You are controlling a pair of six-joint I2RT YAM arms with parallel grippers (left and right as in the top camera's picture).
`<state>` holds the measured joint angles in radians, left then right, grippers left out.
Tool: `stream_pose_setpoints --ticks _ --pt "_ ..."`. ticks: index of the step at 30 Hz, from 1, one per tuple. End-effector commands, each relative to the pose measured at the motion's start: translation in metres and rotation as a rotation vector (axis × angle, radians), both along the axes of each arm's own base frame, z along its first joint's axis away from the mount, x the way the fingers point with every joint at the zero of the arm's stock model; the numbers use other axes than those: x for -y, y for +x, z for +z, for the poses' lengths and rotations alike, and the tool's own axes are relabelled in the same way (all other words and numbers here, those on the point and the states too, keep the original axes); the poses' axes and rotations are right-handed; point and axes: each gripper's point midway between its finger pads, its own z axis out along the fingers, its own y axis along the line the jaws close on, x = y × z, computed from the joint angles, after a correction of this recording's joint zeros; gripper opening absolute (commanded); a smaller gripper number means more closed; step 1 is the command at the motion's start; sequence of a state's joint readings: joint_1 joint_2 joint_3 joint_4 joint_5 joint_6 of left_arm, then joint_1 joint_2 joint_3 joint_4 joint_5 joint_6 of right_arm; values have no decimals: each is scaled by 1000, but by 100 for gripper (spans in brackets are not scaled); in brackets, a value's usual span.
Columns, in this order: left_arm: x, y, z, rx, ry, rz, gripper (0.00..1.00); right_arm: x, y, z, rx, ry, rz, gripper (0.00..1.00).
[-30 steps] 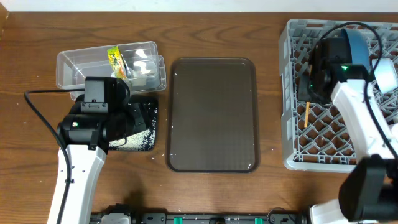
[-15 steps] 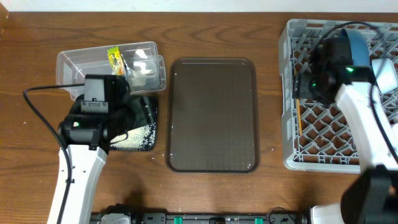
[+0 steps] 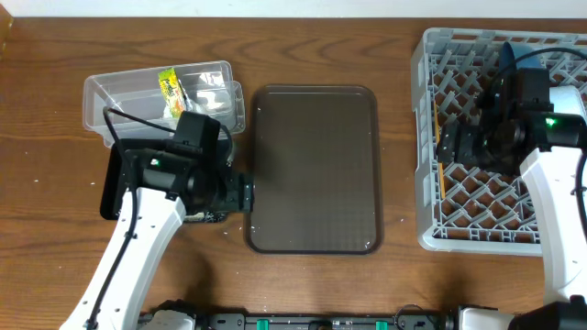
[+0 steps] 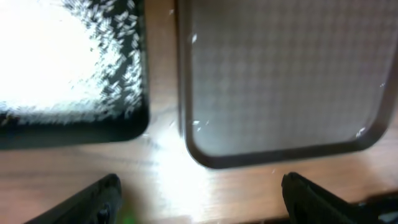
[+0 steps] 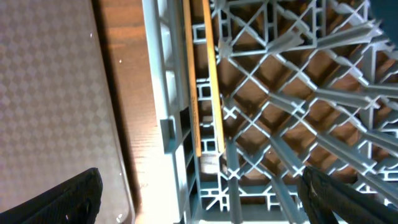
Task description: Sort waste into correct bins and load items into the dishwasher rack
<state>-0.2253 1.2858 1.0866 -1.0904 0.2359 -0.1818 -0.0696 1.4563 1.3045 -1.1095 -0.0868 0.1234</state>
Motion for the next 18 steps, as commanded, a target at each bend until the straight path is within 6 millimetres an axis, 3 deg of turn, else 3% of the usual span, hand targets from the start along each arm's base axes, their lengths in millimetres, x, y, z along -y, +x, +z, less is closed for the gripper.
stream_pose_setpoints --ticks 1,7,12,18 --pt "-8 -2 16 73 34 -11 85 -3 -13 11 58 18 -1 99" --pt "-21 -11 45 324 51 13 90 -5 -34 23 274 2 2 99" --pt "-34 -30 61 574 36 59 92 -7 -58 32 479 -14 5 99" --pt "-37 -43 88 759 -18 76 92 -9 -86 33 532 -18 5 99"
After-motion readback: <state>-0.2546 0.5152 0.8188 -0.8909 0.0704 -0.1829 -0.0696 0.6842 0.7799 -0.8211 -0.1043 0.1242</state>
